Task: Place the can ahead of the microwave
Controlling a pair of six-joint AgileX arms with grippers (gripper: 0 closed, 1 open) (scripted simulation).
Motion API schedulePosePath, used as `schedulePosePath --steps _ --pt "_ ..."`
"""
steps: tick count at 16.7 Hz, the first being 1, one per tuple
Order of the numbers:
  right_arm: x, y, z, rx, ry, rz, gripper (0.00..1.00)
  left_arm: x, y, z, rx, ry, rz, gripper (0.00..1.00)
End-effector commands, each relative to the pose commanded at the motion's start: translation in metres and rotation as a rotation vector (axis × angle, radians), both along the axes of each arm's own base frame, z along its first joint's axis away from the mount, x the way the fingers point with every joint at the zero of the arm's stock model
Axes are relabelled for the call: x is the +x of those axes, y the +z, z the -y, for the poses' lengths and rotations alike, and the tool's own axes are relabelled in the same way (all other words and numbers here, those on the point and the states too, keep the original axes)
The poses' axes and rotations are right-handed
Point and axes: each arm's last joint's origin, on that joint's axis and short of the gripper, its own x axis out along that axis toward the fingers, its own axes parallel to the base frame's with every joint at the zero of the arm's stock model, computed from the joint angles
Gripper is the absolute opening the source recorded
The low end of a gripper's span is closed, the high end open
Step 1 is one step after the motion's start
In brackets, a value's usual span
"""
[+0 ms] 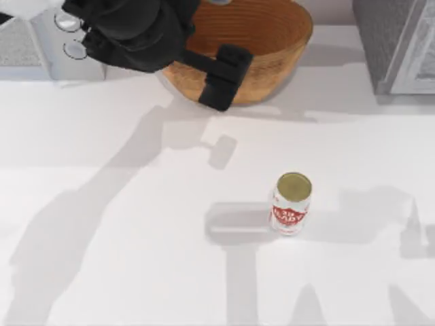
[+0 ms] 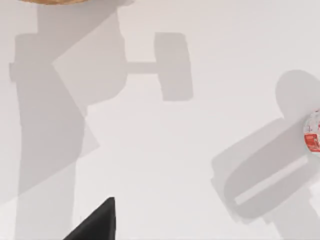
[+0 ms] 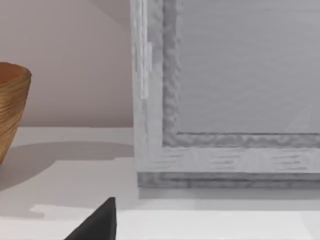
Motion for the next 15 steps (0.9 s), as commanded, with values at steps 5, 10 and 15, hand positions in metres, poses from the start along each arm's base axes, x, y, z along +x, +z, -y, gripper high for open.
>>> schedulePosePath --steps 5,10,15 --pt "0.0 0.0 0.0 0.0 0.0 0.0 1.0 0.025 -0.05 0.098 0.168 -0.14 -0.209 1.0" --pt "0.0 0.0 0.0 0.0 0.0 0.0 1.0 0.019 -0.1 0.156 0.293 -0.226 -0.326 1.0" --pt "0.0 0.0 0.0 0.0 0.0 0.0 1.0 0.015 -0.113 0.168 0.322 -0.245 -0.349 1.0"
